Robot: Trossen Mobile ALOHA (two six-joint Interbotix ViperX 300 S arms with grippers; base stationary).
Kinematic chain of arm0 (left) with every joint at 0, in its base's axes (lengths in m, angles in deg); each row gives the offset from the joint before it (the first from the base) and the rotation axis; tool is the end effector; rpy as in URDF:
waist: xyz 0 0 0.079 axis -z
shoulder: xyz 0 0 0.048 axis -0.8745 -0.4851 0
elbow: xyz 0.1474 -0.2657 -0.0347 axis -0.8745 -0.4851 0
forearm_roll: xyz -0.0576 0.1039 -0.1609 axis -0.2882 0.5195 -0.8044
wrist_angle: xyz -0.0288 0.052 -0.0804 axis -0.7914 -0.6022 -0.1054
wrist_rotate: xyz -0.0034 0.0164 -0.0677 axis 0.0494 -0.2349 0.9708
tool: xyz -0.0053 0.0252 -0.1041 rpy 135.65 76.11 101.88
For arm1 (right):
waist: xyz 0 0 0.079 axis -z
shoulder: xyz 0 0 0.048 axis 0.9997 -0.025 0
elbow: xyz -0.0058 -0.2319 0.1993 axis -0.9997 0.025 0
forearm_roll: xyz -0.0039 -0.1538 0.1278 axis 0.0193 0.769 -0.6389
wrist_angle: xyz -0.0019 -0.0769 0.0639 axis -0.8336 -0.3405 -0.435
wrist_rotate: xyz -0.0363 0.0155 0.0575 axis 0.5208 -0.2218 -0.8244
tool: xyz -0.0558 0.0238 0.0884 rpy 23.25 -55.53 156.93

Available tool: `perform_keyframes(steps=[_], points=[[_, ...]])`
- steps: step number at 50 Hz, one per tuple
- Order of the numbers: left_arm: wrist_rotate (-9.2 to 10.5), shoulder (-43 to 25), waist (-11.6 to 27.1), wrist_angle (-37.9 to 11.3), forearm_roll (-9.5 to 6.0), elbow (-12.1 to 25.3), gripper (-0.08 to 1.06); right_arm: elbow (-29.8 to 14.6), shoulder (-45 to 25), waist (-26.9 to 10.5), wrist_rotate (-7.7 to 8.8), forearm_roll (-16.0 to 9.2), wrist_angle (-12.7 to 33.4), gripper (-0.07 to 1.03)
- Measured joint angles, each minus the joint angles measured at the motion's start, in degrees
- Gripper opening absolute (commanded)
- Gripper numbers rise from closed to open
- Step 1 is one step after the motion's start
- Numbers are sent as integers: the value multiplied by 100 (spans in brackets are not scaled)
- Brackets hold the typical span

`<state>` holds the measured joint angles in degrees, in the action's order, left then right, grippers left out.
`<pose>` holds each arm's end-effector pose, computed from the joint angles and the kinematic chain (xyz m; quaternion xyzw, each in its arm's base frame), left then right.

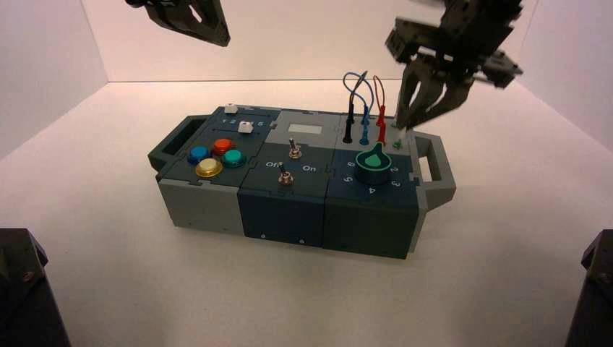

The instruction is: Insert the white wire.

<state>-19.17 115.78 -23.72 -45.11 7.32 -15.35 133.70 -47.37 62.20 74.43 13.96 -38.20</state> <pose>0.2273 -0.1769 0.1534 0.1116 0.3884 -0.2942 0.8661 0.2349 0.1513 0.0735 0.0352 0.5960 0.1719 0.7836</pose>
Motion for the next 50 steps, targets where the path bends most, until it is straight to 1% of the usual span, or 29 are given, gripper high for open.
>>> perform_keyframes(steps=[9, 19, 35, 50], points=[[0, -70, 0, -44, 9, 35, -3, 9, 167, 0, 9, 141, -97, -2], [0, -132, 0, -70, 0, 44, -3, 79, 167, 0, 9, 220, -272, -2], [0, -185, 0, -70, 0, 97, -3, 114, 105, 0, 9, 290, -466, -2], [-9, -193, 0, -70, 9, 97, -3, 114, 44, 0, 9, 290, -510, -2]])
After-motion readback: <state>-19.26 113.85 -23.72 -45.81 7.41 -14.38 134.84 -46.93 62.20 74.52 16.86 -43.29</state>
